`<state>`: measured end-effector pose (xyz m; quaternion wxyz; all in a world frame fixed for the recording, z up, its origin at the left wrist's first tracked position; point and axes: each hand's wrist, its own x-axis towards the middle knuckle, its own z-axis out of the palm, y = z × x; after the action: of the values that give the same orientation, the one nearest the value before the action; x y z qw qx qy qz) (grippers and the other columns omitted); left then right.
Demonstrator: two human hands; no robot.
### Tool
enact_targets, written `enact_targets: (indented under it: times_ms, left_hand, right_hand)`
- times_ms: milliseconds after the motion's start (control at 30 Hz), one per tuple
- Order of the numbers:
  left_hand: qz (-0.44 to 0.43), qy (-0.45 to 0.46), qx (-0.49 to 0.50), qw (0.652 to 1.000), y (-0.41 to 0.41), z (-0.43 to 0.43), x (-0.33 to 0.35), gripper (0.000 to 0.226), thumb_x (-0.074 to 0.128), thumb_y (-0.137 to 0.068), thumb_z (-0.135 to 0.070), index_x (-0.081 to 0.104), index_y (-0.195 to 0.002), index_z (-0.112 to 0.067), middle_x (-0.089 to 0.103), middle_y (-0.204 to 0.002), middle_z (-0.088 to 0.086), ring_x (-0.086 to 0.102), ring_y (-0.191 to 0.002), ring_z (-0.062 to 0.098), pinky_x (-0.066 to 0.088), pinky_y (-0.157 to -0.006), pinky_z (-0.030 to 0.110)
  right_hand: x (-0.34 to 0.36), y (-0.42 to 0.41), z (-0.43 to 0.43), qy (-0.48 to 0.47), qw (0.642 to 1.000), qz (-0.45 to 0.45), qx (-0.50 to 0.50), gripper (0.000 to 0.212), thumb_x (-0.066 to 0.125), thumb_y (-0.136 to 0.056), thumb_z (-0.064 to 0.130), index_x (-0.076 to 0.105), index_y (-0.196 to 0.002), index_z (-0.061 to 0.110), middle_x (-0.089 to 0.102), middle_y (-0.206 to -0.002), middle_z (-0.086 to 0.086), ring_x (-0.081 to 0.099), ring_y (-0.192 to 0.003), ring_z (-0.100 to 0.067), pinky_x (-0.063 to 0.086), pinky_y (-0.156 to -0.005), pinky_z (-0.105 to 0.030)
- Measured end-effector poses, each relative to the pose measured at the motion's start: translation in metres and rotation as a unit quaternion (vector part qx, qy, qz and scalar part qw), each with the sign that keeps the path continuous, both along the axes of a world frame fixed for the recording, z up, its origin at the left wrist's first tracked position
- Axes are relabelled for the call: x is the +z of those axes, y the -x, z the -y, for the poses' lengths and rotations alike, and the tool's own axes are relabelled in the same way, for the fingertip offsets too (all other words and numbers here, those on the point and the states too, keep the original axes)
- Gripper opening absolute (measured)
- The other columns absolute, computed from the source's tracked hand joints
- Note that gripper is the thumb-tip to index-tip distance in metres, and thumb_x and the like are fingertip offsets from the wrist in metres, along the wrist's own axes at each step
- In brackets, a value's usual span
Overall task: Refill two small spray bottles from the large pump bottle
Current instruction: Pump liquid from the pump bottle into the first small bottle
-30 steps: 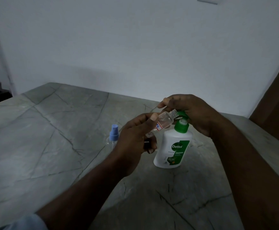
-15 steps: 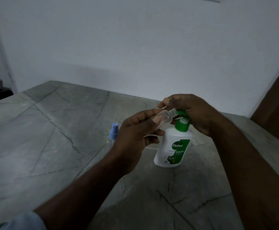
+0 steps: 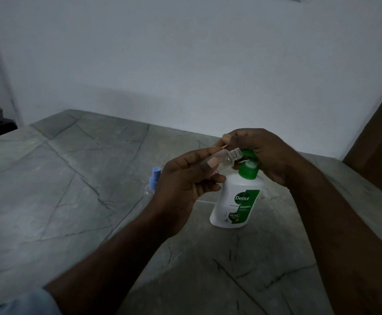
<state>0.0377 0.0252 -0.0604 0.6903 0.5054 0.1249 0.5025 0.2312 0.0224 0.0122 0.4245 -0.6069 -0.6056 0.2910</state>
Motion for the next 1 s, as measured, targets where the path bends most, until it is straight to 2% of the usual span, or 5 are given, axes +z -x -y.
enact_targets:
  times_ms: [100,367,533,767,1000]
  left_hand:
    - [0.001,-0.001,-0.003,1.000,-0.0006,-0.0012,-0.0005,0.028,0.061,-0.089,-0.011,0.074,-0.114,-0.011,0.075,-0.099,0.015,0.070,-0.079,0.021,0.058,-0.067,0.028]
    - [-0.005,0.001,0.002,1.000,-0.0014,-0.0011,-0.0010,0.031,0.064,-0.086,-0.015,0.073,-0.116,-0.009,0.077,-0.094,0.010,0.070,-0.077,0.020,0.057,-0.065,0.026]
    - [-0.010,0.002,0.001,1.000,-0.0009,-0.0017,-0.0013,0.025,0.058,-0.097,-0.008,0.075,-0.115,-0.011,0.076,-0.098,0.014,0.069,-0.071,0.019,0.055,-0.060,0.025]
    - [-0.017,0.019,0.019,0.999,-0.0040,-0.0013,-0.0014,0.042,0.067,-0.084,-0.032,0.072,-0.113,-0.002,0.074,-0.099,0.017,0.065,-0.061,0.019,0.050,-0.050,0.025]
    - [-0.059,0.001,0.033,0.998,-0.0047,-0.0038,-0.0051,0.049,0.063,-0.085,-0.044,0.072,-0.114,-0.004,0.075,-0.106,0.018,0.065,-0.060,0.021,0.049,-0.048,0.025]
  right_hand:
    - [0.0017,0.0004,0.0019,-0.007,1.000,-0.002,0.001,0.023,0.054,-0.101,0.015,0.073,-0.108,0.004,0.077,-0.101,-0.010,0.070,-0.091,-0.027,0.056,-0.086,-0.043]
    - [-0.0057,0.0017,0.0006,0.022,0.999,-0.025,-0.016,0.024,0.053,-0.099,0.011,0.071,-0.111,0.000,0.073,-0.112,-0.027,0.066,-0.107,-0.049,0.049,-0.103,-0.058]
    - [0.0013,0.0015,0.0037,-0.007,1.000,0.003,0.009,0.023,0.054,-0.102,0.018,0.075,-0.105,0.008,0.077,-0.103,-0.012,0.069,-0.093,-0.028,0.057,-0.087,-0.046]
    - [-0.0073,0.0030,-0.0003,0.032,0.997,-0.074,0.011,0.021,0.052,-0.100,0.008,0.072,-0.102,0.003,0.073,-0.112,-0.026,0.066,-0.098,-0.038,0.053,-0.096,-0.051]
    - [-0.0008,-0.0026,-0.0005,-0.007,0.999,-0.028,0.028,0.018,0.059,-0.099,0.015,0.075,-0.103,0.008,0.079,-0.098,-0.006,0.073,-0.089,-0.021,0.059,-0.081,-0.034]
